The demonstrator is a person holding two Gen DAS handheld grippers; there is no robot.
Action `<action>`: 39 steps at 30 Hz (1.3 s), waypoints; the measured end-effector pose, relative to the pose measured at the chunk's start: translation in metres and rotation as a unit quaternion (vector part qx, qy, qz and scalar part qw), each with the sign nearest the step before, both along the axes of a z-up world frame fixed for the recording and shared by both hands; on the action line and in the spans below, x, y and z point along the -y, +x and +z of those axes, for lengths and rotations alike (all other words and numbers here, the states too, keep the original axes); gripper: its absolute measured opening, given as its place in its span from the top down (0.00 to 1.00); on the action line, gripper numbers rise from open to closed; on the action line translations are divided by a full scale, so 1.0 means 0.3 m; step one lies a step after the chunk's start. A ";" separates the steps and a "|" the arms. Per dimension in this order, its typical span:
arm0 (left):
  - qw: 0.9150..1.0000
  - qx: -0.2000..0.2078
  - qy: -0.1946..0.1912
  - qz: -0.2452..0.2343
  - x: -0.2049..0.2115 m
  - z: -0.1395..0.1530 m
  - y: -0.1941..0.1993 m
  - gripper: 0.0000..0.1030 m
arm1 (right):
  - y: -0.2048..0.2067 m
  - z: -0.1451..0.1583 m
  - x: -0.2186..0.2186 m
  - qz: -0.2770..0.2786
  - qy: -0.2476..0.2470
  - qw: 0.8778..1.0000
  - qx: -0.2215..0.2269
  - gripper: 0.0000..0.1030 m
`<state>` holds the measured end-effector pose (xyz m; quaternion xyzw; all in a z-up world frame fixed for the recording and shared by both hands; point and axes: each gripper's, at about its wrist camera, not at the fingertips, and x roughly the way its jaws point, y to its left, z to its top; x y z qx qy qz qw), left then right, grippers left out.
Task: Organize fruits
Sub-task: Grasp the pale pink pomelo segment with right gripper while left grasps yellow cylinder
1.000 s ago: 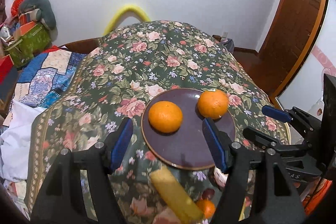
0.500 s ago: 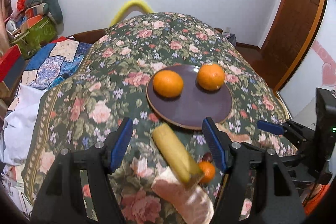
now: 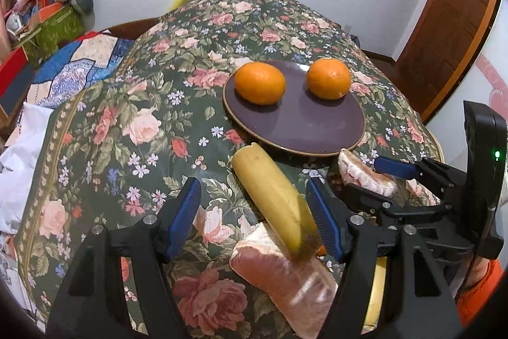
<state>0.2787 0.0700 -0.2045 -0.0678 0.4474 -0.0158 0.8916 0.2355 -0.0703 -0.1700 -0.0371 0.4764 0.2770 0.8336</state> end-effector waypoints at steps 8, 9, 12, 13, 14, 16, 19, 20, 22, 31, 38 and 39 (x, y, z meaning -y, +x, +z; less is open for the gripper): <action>1.000 -0.008 -0.007 0.001 -0.003 -0.032 0.021 0.34 | 0.019 -0.010 -0.035 0.022 -0.014 1.000 -0.014 0.51; 1.000 -0.009 -0.008 0.001 -0.002 -0.036 0.024 0.34 | 0.017 -0.006 -0.031 0.024 -0.009 1.000 -0.014 0.54; 1.000 -0.011 -0.010 0.005 0.005 -0.042 0.028 0.34 | 0.015 0.006 -0.016 0.021 0.002 1.000 -0.012 0.55; 1.000 -0.011 -0.010 0.005 0.008 -0.043 0.028 0.34 | 0.014 0.010 -0.011 0.020 0.006 1.000 -0.012 0.56; 1.000 -0.010 -0.010 0.004 0.013 -0.045 0.030 0.34 | 0.012 0.015 -0.004 0.019 0.012 1.000 -0.012 0.58; 1.000 -0.010 -0.008 0.004 0.024 -0.049 0.036 0.34 | 0.009 0.030 0.010 0.016 0.020 1.000 -0.010 0.59; 1.000 -0.013 -0.005 0.004 0.039 -0.058 0.053 0.34 | 0.008 0.060 0.040 0.008 0.033 0.999 -0.004 0.60; 1.000 -0.014 -0.003 0.006 0.043 -0.061 0.059 0.34 | 0.010 0.070 0.052 0.004 0.038 0.999 -0.001 0.60; 1.000 -0.014 -0.003 0.009 0.049 -0.066 0.071 0.35 | 0.009 0.089 0.075 -0.001 0.043 0.999 0.003 0.60; 0.999 -0.042 -0.019 0.018 0.044 -0.131 0.117 0.37 | 0.003 0.103 0.191 -0.019 0.043 0.999 0.006 0.61; 0.998 -0.046 -0.033 0.021 0.038 -0.145 0.135 0.47 | -0.016 0.097 0.211 -0.015 0.024 0.999 0.015 0.61; 0.998 -0.045 -0.034 0.021 0.038 -0.144 0.136 0.49 | -0.020 0.098 0.212 -0.018 0.024 0.999 0.018 0.61</action>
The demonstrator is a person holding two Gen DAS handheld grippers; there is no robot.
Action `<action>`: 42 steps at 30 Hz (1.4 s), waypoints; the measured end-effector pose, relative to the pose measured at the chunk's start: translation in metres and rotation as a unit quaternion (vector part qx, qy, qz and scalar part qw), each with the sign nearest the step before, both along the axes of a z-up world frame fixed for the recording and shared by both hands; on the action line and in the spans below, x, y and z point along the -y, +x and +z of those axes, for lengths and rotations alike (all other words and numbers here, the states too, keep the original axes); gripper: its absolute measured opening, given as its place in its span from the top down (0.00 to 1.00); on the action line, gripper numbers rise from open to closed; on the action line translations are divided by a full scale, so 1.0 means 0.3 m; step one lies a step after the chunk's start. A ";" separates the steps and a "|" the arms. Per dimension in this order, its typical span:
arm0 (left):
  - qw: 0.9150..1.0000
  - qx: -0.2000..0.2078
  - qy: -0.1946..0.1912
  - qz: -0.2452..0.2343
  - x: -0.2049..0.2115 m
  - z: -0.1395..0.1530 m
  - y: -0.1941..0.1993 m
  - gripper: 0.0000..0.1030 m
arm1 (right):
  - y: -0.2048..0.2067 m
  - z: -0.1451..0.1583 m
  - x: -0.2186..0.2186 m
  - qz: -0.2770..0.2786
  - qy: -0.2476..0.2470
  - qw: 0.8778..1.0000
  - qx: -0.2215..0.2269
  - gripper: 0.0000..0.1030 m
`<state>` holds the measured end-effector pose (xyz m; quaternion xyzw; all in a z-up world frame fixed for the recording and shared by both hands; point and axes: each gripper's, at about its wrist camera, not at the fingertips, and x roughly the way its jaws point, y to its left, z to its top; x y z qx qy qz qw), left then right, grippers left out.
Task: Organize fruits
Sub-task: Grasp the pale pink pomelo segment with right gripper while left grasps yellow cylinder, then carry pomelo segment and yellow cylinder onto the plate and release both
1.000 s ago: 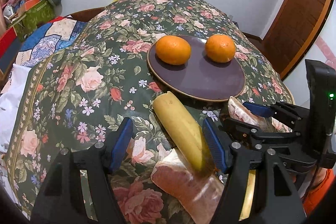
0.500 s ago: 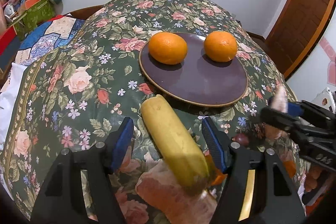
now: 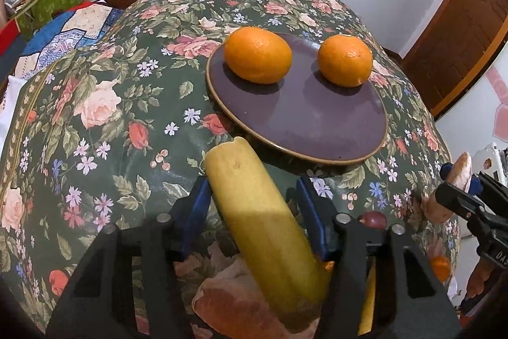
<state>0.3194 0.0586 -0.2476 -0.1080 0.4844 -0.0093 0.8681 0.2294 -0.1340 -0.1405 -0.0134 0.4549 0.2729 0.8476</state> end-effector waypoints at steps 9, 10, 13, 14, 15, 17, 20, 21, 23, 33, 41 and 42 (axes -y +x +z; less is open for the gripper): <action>0.999 0.021 -0.027 -0.002 -0.022 0.058 -0.034 0.61 | -0.002 0.030 0.024 -0.016 0.019 1.000 0.009 0.62; 0.999 0.027 -0.028 -0.002 -0.024 0.072 -0.041 0.62 | -0.002 0.036 0.025 -0.018 0.021 1.000 0.011 0.62; 0.999 0.045 -0.024 -0.005 -0.020 0.124 -0.065 0.64 | 0.002 0.057 0.028 -0.022 0.031 0.999 0.016 0.62; 0.998 0.053 -0.021 -0.005 -0.018 0.143 -0.075 0.64 | 0.004 0.068 0.026 -0.023 0.033 0.999 0.019 0.62; 0.998 0.060 -0.018 -0.006 -0.015 0.162 -0.083 0.65 | 0.005 0.075 0.026 -0.024 0.034 0.999 0.022 0.62; 0.997 0.071 -0.020 -0.009 -0.014 0.195 -0.096 0.65 | 0.008 0.093 0.022 -0.025 0.037 0.999 0.027 0.62; 0.996 0.086 -0.018 -0.022 -0.007 0.238 -0.104 0.65 | 0.012 0.126 0.017 -0.026 0.039 0.998 0.040 0.62; 0.996 0.089 -0.017 -0.024 -0.006 0.244 -0.104 0.66 | 0.015 0.133 0.016 -0.027 0.040 0.998 0.043 0.62; 0.996 0.090 -0.013 -0.024 -0.004 0.250 -0.101 0.66 | 0.021 0.149 0.016 -0.028 0.045 0.997 0.048 0.62; 0.993 0.116 -0.009 -0.023 0.008 0.303 -0.073 0.66 | 0.075 0.186 -0.011 -0.032 0.061 0.996 0.059 0.62; 0.990 0.138 -0.004 -0.031 0.012 0.332 -0.037 0.66 | 0.136 0.182 -0.069 -0.026 0.066 0.996 0.058 0.62; 0.990 0.139 -0.004 -0.032 0.011 0.331 -0.033 0.66 | 0.143 0.180 -0.075 -0.024 0.066 0.996 0.057 0.62</action>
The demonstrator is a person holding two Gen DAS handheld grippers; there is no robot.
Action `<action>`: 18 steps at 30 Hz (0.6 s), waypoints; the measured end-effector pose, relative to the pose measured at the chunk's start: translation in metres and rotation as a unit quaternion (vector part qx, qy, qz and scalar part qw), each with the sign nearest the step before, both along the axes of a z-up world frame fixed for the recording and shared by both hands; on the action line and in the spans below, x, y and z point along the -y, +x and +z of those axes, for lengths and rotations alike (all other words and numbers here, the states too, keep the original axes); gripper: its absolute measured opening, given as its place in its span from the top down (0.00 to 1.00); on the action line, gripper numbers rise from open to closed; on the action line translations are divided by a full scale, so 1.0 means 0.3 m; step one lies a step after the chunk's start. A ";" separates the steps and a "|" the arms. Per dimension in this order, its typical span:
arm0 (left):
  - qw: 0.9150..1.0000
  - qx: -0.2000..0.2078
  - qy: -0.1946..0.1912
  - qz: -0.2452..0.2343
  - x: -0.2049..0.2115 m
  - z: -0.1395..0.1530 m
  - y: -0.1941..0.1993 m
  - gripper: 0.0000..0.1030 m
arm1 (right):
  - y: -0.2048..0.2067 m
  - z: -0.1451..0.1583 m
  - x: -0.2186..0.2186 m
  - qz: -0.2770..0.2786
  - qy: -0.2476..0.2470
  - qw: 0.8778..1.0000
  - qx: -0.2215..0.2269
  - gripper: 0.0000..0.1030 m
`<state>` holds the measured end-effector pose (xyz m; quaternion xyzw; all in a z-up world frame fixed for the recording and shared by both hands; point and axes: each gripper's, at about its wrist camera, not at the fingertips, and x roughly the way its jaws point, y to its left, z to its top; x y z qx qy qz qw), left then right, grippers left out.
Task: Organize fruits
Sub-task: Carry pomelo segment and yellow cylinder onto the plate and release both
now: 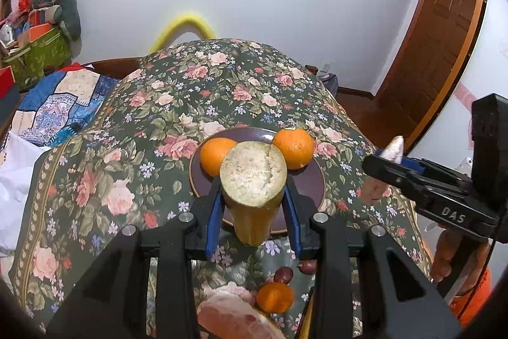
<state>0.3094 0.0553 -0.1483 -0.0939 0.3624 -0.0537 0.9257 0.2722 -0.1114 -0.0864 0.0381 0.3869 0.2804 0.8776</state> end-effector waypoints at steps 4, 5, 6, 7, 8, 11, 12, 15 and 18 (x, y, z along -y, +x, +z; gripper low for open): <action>1.000 0.000 -0.005 -0.003 -0.009 -0.010 0.025 0.66 | 0.041 -0.023 -0.041 0.007 0.005 1.000 -0.011 0.62; 1.000 -0.002 -0.008 -0.004 -0.012 -0.015 0.033 0.66 | 0.056 -0.033 -0.056 0.010 0.006 1.000 -0.015 0.62; 1.000 -0.004 -0.010 -0.006 -0.013 -0.022 0.042 0.66 | 0.066 -0.040 -0.066 0.012 0.005 1.000 -0.017 0.62; 1.000 -0.007 -0.011 -0.007 -0.016 -0.029 0.051 0.66 | 0.080 -0.051 -0.079 0.014 0.004 1.000 -0.021 0.62; 1.000 -0.010 -0.011 -0.008 -0.018 -0.037 0.062 0.66 | 0.091 -0.060 -0.092 0.016 0.002 1.000 -0.024 0.62; 1.000 -0.017 -0.013 -0.009 -0.026 -0.061 0.089 0.66 | 0.121 -0.081 -0.124 0.023 0.003 0.999 -0.035 0.63; 1.000 -0.017 -0.014 -0.009 -0.026 -0.065 0.091 0.66 | 0.133 -0.085 -0.138 0.027 0.002 0.999 -0.036 0.63; 1.000 -0.018 -0.012 -0.008 -0.028 -0.079 0.108 0.66 | 0.155 -0.085 -0.172 0.032 -0.008 0.999 -0.028 0.63; 1.000 -0.022 -0.013 -0.010 -0.032 -0.093 0.130 0.66 | 0.178 -0.090 -0.198 0.037 -0.018 0.999 -0.026 0.63</action>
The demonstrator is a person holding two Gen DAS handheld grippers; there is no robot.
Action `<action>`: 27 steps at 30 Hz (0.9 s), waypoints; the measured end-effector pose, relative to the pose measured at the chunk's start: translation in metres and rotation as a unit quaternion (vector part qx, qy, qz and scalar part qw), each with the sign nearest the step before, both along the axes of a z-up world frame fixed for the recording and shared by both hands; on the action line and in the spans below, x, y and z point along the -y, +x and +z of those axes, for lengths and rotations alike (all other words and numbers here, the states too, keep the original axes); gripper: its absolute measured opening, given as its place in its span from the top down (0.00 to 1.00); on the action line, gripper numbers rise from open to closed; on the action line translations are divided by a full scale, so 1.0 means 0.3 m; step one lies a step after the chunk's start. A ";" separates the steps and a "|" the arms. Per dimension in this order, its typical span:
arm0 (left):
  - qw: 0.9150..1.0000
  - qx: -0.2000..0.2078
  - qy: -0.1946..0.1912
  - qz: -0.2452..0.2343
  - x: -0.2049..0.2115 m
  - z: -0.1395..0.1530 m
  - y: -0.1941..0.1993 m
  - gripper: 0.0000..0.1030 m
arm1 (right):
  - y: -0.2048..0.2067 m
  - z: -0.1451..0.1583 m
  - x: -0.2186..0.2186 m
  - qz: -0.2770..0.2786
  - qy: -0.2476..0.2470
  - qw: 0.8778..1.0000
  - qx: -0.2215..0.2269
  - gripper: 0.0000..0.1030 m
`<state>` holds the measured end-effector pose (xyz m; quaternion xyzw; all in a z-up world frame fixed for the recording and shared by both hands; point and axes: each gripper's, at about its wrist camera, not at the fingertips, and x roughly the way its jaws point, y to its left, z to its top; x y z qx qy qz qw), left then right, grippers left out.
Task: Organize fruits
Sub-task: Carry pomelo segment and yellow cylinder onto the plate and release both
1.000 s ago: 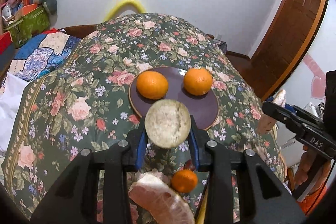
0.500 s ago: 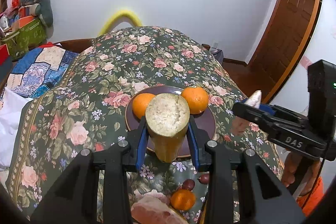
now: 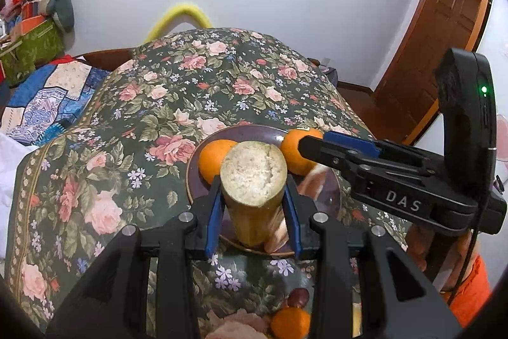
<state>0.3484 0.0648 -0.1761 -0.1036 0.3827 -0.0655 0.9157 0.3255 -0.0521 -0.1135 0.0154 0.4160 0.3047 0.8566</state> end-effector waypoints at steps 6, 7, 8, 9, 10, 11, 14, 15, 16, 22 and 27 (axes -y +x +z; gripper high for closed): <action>1.000 -0.009 0.005 -0.002 0.002 -0.028 0.052 0.66 | -0.001 -0.009 0.024 -0.003 -0.015 1.000 0.009 0.63; 1.000 -0.010 0.006 -0.002 0.004 -0.029 0.060 0.66 | -0.002 -0.012 0.034 -0.004 -0.015 1.000 0.008 0.63; 1.000 -0.012 0.007 -0.002 0.006 -0.031 0.068 0.66 | -0.006 -0.016 0.047 -0.005 -0.015 1.000 0.005 0.63; 1.000 -0.014 0.008 -0.002 0.010 -0.032 0.079 0.66 | -0.008 -0.018 0.055 -0.007 -0.015 1.000 0.004 0.63; 1.000 -0.017 0.010 -0.001 0.012 -0.033 0.091 0.66 | -0.010 -0.020 0.063 -0.008 -0.017 1.000 0.003 0.63; 1.000 -0.020 0.012 -0.002 0.019 -0.034 0.108 0.66 | -0.017 -0.023 0.076 -0.010 -0.021 1.000 0.004 0.63; 1.000 -0.029 0.010 -0.009 0.037 -0.038 0.151 0.66 | -0.026 -0.026 0.109 -0.017 -0.023 1.000 0.007 0.63; 0.999 -0.031 0.007 -0.012 0.045 -0.036 0.160 0.66 | -0.030 -0.025 0.124 -0.021 -0.022 0.999 0.009 0.63; 0.999 -0.032 0.004 -0.013 0.053 -0.035 0.175 0.66 | -0.032 -0.023 0.139 -0.026 -0.021 0.999 0.012 0.63; 0.999 -0.028 0.010 -0.012 0.093 -0.043 0.221 0.66 | -0.035 -0.026 0.194 -0.038 -0.017 0.999 0.015 0.63; 0.999 -0.020 0.022 -0.021 0.095 -0.040 0.165 0.66 | -0.054 -0.038 0.221 -0.039 -0.018 0.999 0.013 0.63</action>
